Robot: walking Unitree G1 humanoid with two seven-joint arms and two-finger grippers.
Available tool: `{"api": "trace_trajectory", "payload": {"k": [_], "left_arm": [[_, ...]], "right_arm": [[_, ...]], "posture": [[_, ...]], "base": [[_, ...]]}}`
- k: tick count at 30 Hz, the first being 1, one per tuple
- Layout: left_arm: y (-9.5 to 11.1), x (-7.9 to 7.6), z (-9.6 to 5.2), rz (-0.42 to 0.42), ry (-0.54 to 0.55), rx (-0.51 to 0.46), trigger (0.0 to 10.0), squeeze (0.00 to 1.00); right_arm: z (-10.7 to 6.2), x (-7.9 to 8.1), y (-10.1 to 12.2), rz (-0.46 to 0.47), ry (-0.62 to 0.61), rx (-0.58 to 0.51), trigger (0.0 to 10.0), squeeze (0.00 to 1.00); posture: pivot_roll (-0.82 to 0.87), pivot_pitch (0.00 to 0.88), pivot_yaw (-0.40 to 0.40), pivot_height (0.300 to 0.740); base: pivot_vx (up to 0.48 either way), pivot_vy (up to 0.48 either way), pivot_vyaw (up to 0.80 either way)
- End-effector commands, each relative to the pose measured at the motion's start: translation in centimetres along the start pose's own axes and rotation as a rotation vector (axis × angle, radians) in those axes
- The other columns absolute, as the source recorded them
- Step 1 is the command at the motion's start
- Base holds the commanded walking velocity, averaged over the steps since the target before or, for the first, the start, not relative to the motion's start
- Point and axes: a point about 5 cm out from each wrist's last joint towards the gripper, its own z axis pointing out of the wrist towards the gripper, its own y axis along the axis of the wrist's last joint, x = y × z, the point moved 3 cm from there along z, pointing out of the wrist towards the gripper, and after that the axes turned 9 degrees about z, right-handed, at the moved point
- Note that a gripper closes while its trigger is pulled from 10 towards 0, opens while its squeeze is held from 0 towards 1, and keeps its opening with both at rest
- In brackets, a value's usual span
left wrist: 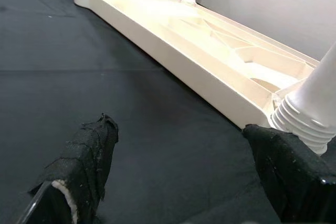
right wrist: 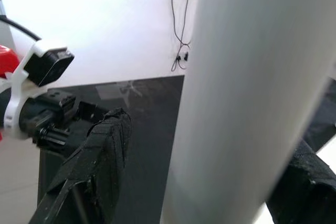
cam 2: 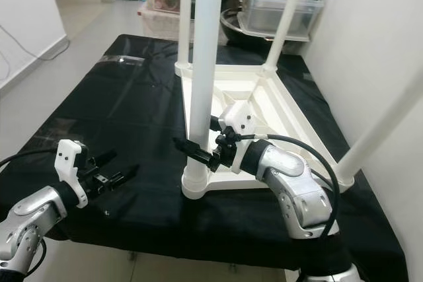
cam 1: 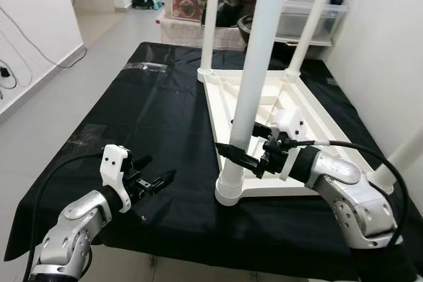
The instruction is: Building children table
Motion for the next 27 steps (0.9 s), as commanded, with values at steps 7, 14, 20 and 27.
{"api": "trace_trajectory", "payload": {"k": [7,14,20,27], "left_arm": [[-0.4,-0.2,0.0,0.004,-0.005,0.008,10.0,0.00],[-0.5,-0.2,0.0,0.002,-0.008,0.011,10.0,0.00],[-0.4,-0.3,0.1,-0.001,-0.011,0.007,10.0,0.00],[-0.7,-0.9,0.2,-0.015,-0.019,0.010,10.0,0.00]], "right_arm": [[0.3,-1.8,-0.1,0.078,-0.102,-0.055,0.0,0.00],[-1.4,-5.1,-3.4,0.185,-0.526,0.030,0.0,0.00],[-3.4,-6.0,-4.1,0.199,-0.880,0.046,0.0,0.00],[-7.0,-4.0,-4.4,0.183,-1.303,0.004,0.0,0.00]], "posture": [[0.12,0.000,-0.129,0.740],[0.10,0.000,-0.124,0.740],[0.11,0.000,-0.123,0.740],[0.09,0.000,-0.099,0.740]], "base": [[0.000,0.000,0.00],[0.000,0.000,0.00],[0.000,0.000,0.00],[0.000,0.000,0.00]]}}
